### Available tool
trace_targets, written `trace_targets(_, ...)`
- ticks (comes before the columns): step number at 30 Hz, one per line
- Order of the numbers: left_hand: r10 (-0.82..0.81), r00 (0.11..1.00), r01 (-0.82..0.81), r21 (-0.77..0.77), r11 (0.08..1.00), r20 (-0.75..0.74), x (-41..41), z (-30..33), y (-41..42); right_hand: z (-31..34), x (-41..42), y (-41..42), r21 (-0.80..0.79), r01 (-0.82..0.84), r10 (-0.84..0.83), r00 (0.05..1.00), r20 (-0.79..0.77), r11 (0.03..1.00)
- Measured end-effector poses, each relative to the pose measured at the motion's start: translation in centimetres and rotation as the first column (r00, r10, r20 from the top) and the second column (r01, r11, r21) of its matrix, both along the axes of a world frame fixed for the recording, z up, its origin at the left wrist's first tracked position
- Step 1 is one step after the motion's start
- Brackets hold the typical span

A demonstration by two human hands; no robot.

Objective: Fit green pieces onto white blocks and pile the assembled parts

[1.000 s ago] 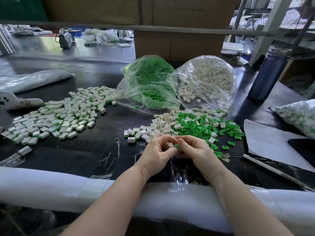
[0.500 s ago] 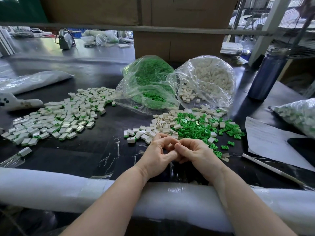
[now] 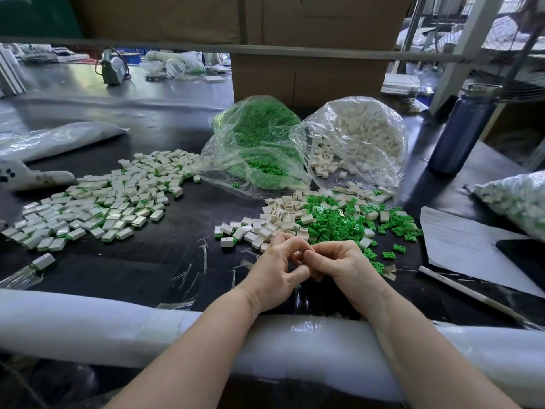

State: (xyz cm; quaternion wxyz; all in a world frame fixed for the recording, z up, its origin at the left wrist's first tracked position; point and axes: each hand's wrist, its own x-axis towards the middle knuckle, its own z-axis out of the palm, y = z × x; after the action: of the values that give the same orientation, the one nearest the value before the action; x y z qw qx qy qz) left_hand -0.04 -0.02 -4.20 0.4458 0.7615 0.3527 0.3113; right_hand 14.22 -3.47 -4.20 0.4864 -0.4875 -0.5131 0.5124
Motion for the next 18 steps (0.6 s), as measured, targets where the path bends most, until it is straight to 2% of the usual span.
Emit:
trace_targets(11,-0.002,1.000,0.003,0.032,0.999,-0.031,-0.02,-0.23,0.12,0.35,-0.11,-0.16,-0.005,0.018,-0.018,1.000,0.011,1.000)
trace_targets(18,-0.002,1.000,0.002,0.013,1.000,0.010,-0.11,-0.21,0.13,0.40,-0.13,-0.17,-0.019,-0.019,0.019,1.000,-0.022,1.000)
